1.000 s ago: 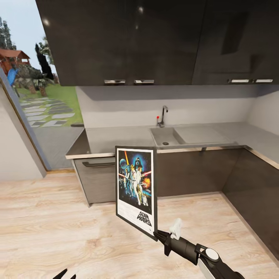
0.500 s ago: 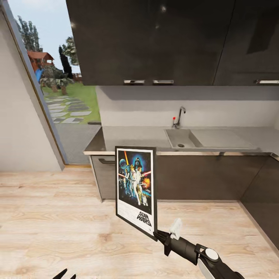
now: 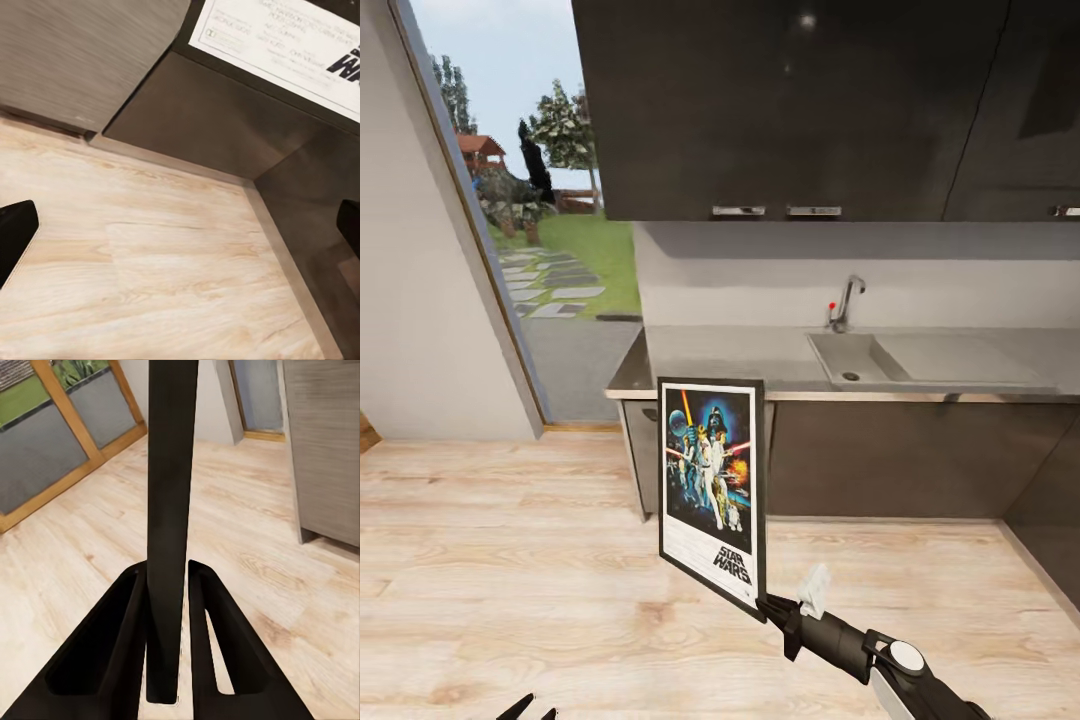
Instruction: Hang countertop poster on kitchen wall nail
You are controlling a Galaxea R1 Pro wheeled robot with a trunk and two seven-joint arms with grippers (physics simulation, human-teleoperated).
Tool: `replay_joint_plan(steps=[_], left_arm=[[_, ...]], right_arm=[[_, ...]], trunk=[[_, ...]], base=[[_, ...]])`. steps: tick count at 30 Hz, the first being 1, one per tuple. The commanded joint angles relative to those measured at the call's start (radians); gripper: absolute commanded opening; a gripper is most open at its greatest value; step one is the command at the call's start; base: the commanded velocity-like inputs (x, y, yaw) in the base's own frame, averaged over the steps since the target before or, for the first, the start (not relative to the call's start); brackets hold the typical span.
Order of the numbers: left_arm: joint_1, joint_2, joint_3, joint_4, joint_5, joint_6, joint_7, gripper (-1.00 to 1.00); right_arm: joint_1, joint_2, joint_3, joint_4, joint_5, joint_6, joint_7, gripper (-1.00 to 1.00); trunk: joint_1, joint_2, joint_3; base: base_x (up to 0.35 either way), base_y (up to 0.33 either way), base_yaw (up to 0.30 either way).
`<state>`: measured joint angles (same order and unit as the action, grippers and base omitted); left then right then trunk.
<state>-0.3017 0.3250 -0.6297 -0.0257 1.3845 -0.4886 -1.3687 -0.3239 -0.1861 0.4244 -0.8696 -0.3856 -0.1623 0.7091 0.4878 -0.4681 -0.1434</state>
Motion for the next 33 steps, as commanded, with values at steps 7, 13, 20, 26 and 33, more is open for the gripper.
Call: replay_joint_plan(steps=[7,13,20,26,33], left_arm=[[-0.001,0.000,-0.008,0.000,0.008,-0.005,-0.001,1.00],[-0.001,0.000,-0.008,0.000,0.008,-0.005,-0.001,1.00],[-0.001,0.000,-0.008,0.000,0.008,-0.006,-0.001,1.00],[-0.001,0.000,-0.008,0.000,0.008,-0.005,-0.001,1.00],[-0.001,0.000,-0.008,0.000,0.008,-0.005,-0.001,1.00]], right_arm=[[-0.002,-0.001,0.004,0.000,-0.009,-0.002,0.002,-1.00],[-0.001,-0.001,0.004,0.000,-0.009,-0.002,0.002,-1.00],[-0.001,-0.001,0.004,0.000,-0.006,-0.002,0.001,-1.00],[-0.001,-0.001,0.004,0.000,-0.006,-0.002,0.001,-1.00],[-0.001,-0.001,0.004,0.001,-0.006,-0.002,0.001,-1.00]], trunk=[[0.001,-0.002,-0.002],[0.001,-0.002,-0.002],[0.001,-0.002,-0.002],[0.001,-0.002,-0.002],[0.001,-0.002,-0.002]], base=[[0.000,0.291,0.037],[0.000,0.292,0.237],[0.000,0.292,0.281],[0.000,0.292,0.287],[0.000,0.292,0.288]])
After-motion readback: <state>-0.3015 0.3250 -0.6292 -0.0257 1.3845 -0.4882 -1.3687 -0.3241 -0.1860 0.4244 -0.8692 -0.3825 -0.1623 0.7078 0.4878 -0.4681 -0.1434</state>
